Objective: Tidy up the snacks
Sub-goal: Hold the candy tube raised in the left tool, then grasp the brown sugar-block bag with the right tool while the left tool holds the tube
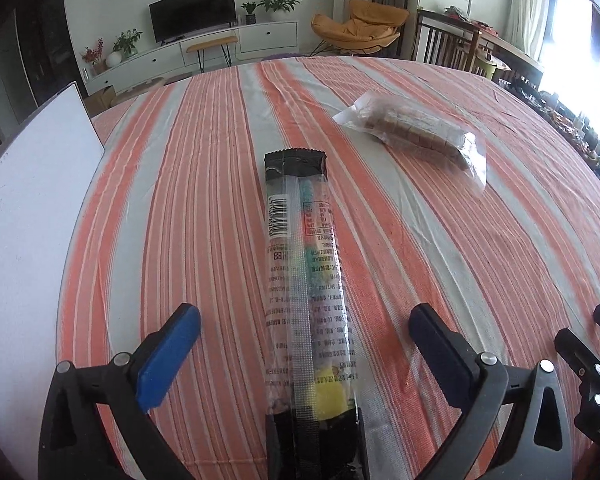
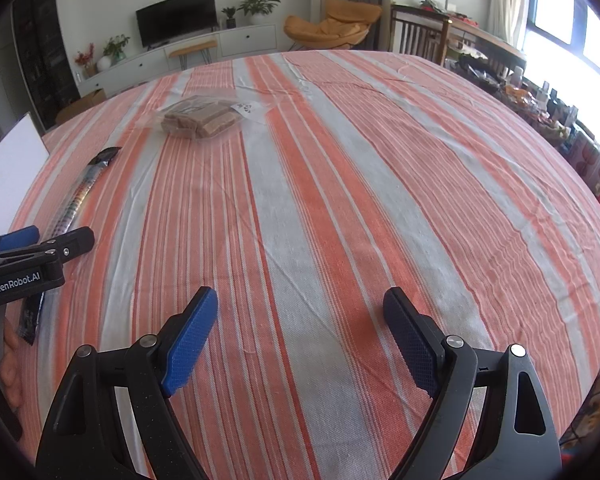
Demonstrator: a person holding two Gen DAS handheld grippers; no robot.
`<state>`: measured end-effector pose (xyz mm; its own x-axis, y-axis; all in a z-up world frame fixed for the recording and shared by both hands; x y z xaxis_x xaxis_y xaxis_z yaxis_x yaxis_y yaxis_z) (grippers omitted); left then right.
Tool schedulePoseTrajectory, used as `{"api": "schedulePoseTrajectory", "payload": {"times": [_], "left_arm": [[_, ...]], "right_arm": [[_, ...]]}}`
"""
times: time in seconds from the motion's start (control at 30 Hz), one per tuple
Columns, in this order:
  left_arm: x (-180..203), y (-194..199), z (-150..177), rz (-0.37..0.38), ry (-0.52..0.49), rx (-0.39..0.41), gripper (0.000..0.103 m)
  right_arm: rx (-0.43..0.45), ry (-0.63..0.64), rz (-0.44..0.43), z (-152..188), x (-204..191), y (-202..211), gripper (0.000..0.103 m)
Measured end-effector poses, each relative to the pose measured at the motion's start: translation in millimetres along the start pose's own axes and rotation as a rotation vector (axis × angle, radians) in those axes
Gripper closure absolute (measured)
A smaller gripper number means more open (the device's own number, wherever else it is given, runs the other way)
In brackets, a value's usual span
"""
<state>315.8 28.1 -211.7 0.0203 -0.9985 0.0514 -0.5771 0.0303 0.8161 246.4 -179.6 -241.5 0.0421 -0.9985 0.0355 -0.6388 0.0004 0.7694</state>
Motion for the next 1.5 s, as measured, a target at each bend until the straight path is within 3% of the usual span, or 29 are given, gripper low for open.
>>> {"api": "schedulePoseTrajectory", "payload": {"times": [0.9,1.0,1.13,1.27,1.4,1.5], "left_arm": [[-1.5,2.5,4.3,-0.003,0.002,0.004,0.000],[-1.7,2.6,4.4,-0.003,0.002,0.005,0.000],[-1.7,2.6,4.5,-0.003,0.002,0.005,0.000],[-1.8,2.5,4.4,-0.003,0.002,0.005,0.000],[-1.8,2.5,4.4,-0.003,0.002,0.005,0.000],[-1.8,2.6,4.4,-0.002,0.002,0.005,0.000]], "right_arm": [[0.005,-0.002,-0.013,-0.1,0.4,1.0,0.015],[0.021,-0.006,-0.066,-0.7,-1.7,3.5,0.015],[0.040,-0.088,-0.269,-21.2,9.1,6.9,0.019],[0.053,0.117,-0.267,-78.7,7.9,-4.4,0.016],[0.024,0.419,-0.283,-128.1,-24.1,-30.1,0.017],[0.000,0.564,-0.316,-149.0,-53.1,-52.6,0.017]]}}
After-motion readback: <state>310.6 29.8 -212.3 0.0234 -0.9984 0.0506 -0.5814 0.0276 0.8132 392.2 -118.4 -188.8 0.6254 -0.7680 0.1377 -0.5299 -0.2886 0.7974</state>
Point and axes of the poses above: each gripper's, at about its wrist camera, not at the fingertips, and y roughly against the way its jaws point, x to its right, z to its underside, the point moved 8 cm from there along -y, roughly the way its jaws point, and after that the axes turned 5 degrees about y, right-handed, at the moved point
